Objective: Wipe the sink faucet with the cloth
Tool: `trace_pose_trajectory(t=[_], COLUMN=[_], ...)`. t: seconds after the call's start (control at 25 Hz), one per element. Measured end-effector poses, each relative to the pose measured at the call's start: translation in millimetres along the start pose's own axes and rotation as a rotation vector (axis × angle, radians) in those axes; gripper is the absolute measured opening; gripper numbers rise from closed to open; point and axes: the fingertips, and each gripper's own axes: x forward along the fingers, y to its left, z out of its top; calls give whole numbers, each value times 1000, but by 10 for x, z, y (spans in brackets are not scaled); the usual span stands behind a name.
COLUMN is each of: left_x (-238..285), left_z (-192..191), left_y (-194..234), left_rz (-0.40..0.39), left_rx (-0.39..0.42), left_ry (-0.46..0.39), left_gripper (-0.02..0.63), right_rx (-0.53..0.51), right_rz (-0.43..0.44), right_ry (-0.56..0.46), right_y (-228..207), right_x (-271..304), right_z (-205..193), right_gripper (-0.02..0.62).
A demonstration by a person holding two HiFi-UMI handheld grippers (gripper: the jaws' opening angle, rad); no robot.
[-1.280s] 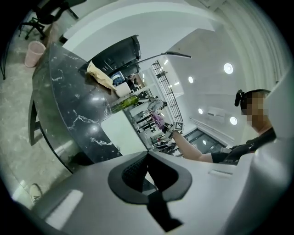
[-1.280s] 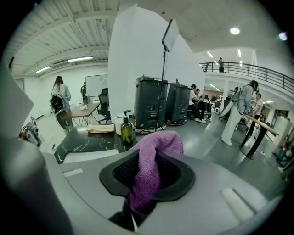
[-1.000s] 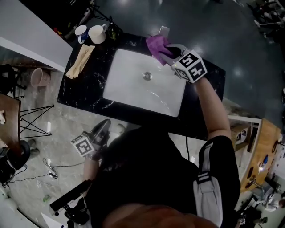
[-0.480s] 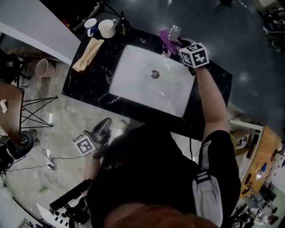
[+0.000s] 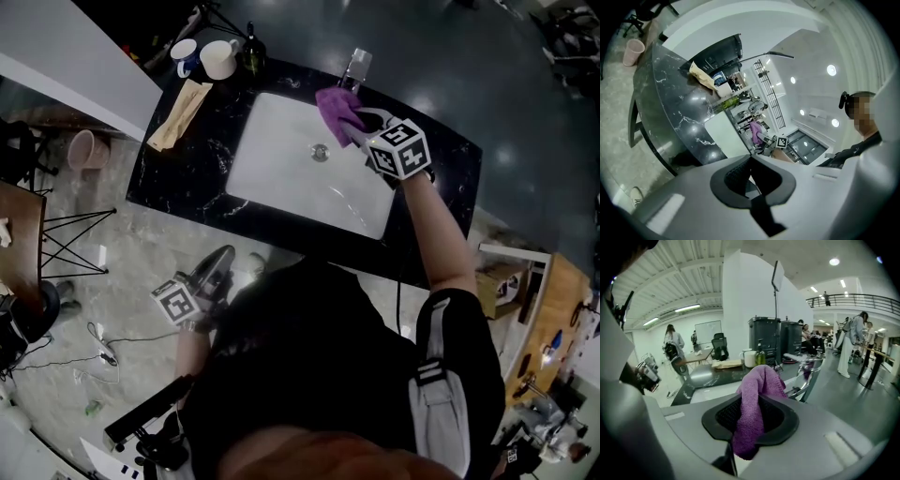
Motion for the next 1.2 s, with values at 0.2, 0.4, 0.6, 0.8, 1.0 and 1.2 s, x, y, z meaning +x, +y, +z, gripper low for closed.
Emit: trace_pose_trajectory(t=[0.2,0.4,0.6,0.8,1.0,1.2], left_x=[7,37,51,79,146,201], left_z=[-8,-47,-76,-154,-169,-133], left_y=[20,47,81,165,137,86], left_rz=[15,49,89,112,104,76], left_rx=[-7,-18,-39,-75,-72,-50], left_ry=[-6,-29,-44,-60,-48,-26], left_gripper=[0,0,0,0,0,0], right_rx=[-93,-80,62,65,88,227], right_rz=[-15,-83,-176,-158,-164,-194], right_ry=[115,132,59,179,209,120], right_y=[83,-429,-1076,-1175,-1173,-1231], right_x=[187,382,539,739,800,558], right_z=[-456,-534,-408,-647,-742,-650], right_gripper=[89,87,87,86,86,86])
